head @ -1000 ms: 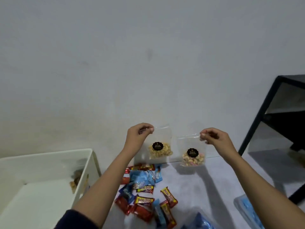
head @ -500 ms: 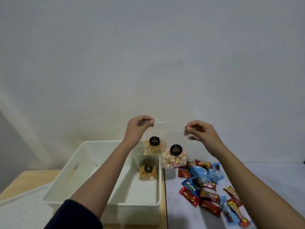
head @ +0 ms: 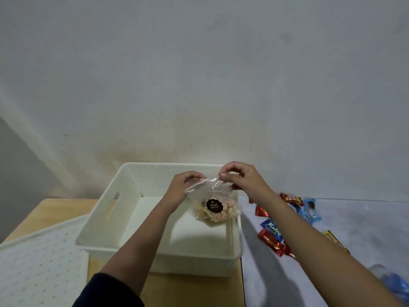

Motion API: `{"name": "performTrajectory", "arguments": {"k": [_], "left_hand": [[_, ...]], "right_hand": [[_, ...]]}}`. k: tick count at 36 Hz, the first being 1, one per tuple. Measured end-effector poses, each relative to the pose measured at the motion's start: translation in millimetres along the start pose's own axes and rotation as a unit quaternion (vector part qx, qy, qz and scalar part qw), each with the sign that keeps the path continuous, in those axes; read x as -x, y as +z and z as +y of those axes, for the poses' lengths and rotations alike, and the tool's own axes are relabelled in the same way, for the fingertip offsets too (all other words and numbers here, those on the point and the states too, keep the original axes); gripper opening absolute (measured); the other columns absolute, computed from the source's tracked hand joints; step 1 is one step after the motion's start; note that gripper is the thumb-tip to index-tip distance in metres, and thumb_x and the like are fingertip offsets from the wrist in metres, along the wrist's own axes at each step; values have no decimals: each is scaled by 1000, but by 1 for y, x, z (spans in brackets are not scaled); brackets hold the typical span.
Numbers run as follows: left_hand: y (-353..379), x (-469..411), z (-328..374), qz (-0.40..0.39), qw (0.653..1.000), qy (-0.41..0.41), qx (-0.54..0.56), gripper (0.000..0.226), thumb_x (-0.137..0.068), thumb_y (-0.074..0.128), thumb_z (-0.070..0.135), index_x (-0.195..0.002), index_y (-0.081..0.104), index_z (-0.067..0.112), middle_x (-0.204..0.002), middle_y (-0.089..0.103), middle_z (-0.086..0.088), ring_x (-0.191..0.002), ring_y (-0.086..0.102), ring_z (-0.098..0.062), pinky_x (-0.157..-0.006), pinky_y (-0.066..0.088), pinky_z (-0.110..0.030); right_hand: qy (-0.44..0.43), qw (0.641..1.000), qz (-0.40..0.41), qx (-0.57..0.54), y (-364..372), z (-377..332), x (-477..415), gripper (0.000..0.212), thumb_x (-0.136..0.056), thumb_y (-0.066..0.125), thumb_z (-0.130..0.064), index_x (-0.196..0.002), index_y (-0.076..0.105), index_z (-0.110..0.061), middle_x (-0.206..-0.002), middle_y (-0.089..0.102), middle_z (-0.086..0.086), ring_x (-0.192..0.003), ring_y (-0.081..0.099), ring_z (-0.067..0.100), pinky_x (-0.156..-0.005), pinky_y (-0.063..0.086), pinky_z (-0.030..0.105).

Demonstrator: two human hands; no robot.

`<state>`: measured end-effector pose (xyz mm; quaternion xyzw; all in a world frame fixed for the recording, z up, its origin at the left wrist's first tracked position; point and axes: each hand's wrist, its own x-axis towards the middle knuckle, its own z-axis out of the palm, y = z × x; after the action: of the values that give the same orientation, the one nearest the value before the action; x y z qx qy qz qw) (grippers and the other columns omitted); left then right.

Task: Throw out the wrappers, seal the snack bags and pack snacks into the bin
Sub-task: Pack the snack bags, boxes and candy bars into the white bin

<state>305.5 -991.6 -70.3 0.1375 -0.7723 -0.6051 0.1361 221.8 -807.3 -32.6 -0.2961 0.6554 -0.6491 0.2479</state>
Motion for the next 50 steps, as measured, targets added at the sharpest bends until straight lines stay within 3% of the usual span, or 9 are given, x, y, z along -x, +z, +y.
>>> {"name": "performTrajectory", "arguments": {"k": [6,10,18,22,28,33,38,45,50], "left_hand": [[-10,-4,-17,-7,1000,-17,-1,22,-81,62,-8,-101,65,0,-89,67,0,-72,64,5,-66,47,-7],[-14,-7,-17,-18,998,-33,48,19,-82,61,-7,-92,64,8,-87,66,-1,-68,65,5,-63,47,-7],[-24,-13,-23,-40,998,-20,37,26,-81,61,-6,-95,68,15,-94,70,-7,-89,65,-20,-83,52,-32],[-21,-17,-24,-37,997,-37,62,19,-80,64,-2,-87,68,16,-84,70,2,-78,65,-9,-67,52,-15],[-15,-21,-29,-58,986,-79,131,11,-83,62,2,-89,68,10,-79,72,-1,-79,69,-11,-79,54,-17],[0,-23,-33,-86,988,-83,95,10,-80,67,6,-90,68,11,-89,70,-3,-87,66,-14,-85,51,-19],[8,-25,-36,-88,989,-88,84,11,-79,70,10,-89,68,13,-91,69,-2,-92,63,-16,-93,47,-25],[-3,-29,-39,-70,984,-104,126,10,-81,65,4,-87,68,12,-78,72,3,-78,66,-10,-74,53,-15],[-8,-30,-41,-65,983,-109,135,10,-80,66,3,-84,68,13,-72,72,8,-71,66,-8,-74,50,-22]], "right_hand": [[-6,1000,1,3,9,-3,-10,9,-83,65,-6,-79,64,-14,-76,67,-7,-68,63,5,-56,50,18],[-9,1000,-7,3,13,-2,-13,9,-84,64,-5,-79,63,-13,-72,66,-9,-65,62,3,-54,46,16],[-20,999,-9,-31,17,-5,-20,9,-85,62,-6,-80,63,-13,-80,65,0,-71,62,15,-54,50,20],[0,1000,-7,18,13,3,-17,6,-85,62,-7,-82,63,-12,-80,64,-1,-70,61,9,-55,52,21],[60,988,-31,136,3,31,-1,3,-85,65,-9,-87,65,-7,-85,66,8,-69,64,16,-56,52,18],[14,983,26,182,3,36,0,11,-81,68,-8,-79,67,-18,-74,65,5,-71,58,17,-67,50,17],[19,992,-16,127,2,28,3,7,-82,67,-5,-83,67,-12,-71,63,3,-66,58,11,-67,53,25],[14,997,-17,69,4,24,1,9,-83,64,0,-82,64,-9,-73,60,2,-62,59,0,-60,52,16],[16,999,-23,31,14,24,-5,9,-84,62,0,-82,63,-9,-70,65,-1,-62,63,4,-61,53,17]]}}
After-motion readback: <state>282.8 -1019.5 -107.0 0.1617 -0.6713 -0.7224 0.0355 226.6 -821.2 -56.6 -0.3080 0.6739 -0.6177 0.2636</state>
